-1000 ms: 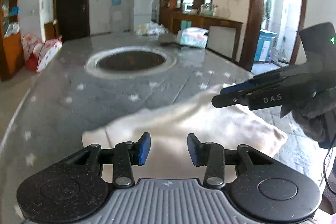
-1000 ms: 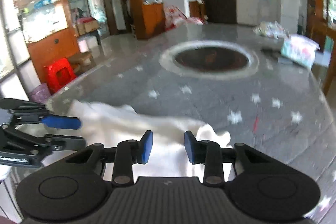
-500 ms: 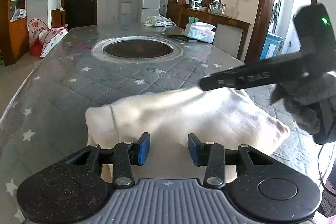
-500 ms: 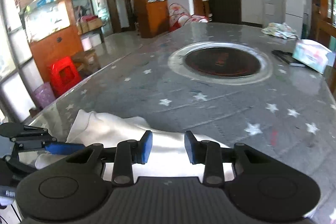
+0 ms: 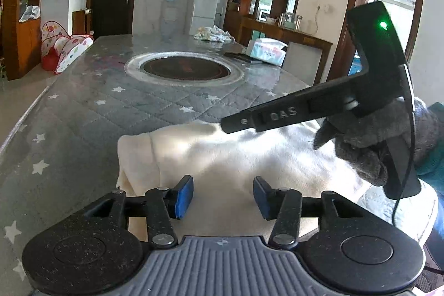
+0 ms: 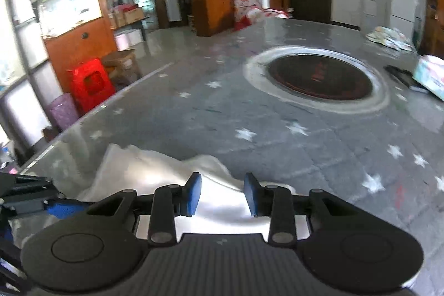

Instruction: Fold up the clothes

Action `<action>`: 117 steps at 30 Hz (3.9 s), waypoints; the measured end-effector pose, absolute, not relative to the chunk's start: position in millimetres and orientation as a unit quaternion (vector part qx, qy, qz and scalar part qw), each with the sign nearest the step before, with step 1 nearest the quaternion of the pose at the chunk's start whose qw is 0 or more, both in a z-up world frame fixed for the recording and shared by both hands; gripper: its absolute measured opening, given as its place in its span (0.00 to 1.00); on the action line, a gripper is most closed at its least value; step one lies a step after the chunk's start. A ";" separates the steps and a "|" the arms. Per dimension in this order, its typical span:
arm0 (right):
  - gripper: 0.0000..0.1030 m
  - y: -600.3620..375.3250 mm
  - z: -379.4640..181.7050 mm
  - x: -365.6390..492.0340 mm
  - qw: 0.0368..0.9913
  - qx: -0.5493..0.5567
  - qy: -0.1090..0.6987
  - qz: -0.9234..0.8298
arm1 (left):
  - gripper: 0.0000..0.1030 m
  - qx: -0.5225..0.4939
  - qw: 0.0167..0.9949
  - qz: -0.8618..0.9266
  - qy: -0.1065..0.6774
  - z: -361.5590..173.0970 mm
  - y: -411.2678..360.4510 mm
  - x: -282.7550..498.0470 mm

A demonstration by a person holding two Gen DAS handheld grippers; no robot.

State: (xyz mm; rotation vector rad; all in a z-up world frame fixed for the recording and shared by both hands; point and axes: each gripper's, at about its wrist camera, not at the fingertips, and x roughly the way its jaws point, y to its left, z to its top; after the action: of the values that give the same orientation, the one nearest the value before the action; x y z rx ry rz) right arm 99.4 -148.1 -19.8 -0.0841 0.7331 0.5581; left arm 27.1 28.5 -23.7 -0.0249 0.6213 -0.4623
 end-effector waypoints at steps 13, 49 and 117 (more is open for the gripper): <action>0.39 -120.8 -27.2 110.2 0.887 -0.055 0.365 0.277 | 0.56 -0.036 0.926 -0.225 0.302 -26.8 42.0 17.9; 0.46 -199.7 0.7 -1.5 0.876 -0.129 0.349 0.308 | 0.62 -0.040 0.929 -0.214 0.298 -15.3 33.5 21.2; 0.47 -144.8 -5.2 -23.5 0.859 -0.194 0.305 0.362 | 0.88 -0.098 0.934 -0.120 0.323 -4.6 76.2 28.3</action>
State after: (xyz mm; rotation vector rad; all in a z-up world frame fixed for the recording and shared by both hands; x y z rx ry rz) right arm -23.5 -144.8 -5.2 -0.4077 0.6402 0.7610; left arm 28.3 76.2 -4.6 -0.2005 0.6605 -0.2462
